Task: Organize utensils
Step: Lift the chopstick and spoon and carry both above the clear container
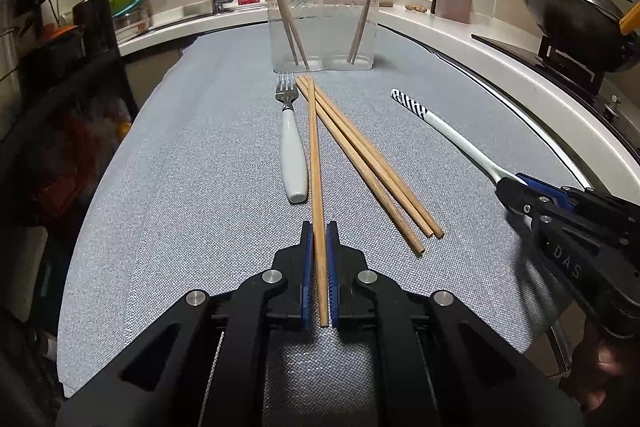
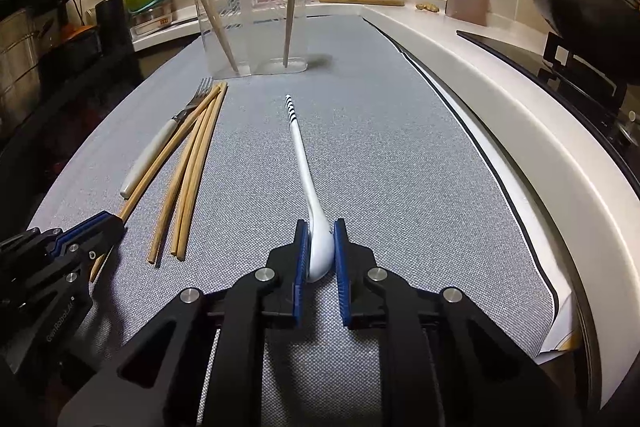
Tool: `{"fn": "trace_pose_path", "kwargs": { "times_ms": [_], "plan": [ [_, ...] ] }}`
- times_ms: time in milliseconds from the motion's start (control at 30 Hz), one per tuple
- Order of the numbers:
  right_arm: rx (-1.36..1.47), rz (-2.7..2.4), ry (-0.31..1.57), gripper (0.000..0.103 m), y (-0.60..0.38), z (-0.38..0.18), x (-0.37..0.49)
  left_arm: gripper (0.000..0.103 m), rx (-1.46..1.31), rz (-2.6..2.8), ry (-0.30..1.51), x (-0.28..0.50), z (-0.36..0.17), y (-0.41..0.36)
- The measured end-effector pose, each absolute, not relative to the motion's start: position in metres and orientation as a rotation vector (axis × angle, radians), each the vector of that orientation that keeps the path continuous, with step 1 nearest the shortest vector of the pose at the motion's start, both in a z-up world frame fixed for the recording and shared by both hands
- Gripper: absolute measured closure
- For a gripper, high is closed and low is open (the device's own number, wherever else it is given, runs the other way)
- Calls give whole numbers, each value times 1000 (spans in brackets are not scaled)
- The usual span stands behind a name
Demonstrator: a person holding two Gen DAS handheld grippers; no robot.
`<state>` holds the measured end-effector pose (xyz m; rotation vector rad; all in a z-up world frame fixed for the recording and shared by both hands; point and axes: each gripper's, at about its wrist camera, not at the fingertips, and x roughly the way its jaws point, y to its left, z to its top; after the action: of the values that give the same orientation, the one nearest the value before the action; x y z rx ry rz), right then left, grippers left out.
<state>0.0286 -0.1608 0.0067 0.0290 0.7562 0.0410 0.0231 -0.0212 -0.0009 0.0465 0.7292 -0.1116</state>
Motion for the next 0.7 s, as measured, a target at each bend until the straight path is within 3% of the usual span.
{"fn": "trace_pose_path", "kwargs": {
  "times_ms": [700],
  "plan": [
    [14,51,755,90,-159,7,29,96,47,-111,729,23,-1,-22]
  ]
}}
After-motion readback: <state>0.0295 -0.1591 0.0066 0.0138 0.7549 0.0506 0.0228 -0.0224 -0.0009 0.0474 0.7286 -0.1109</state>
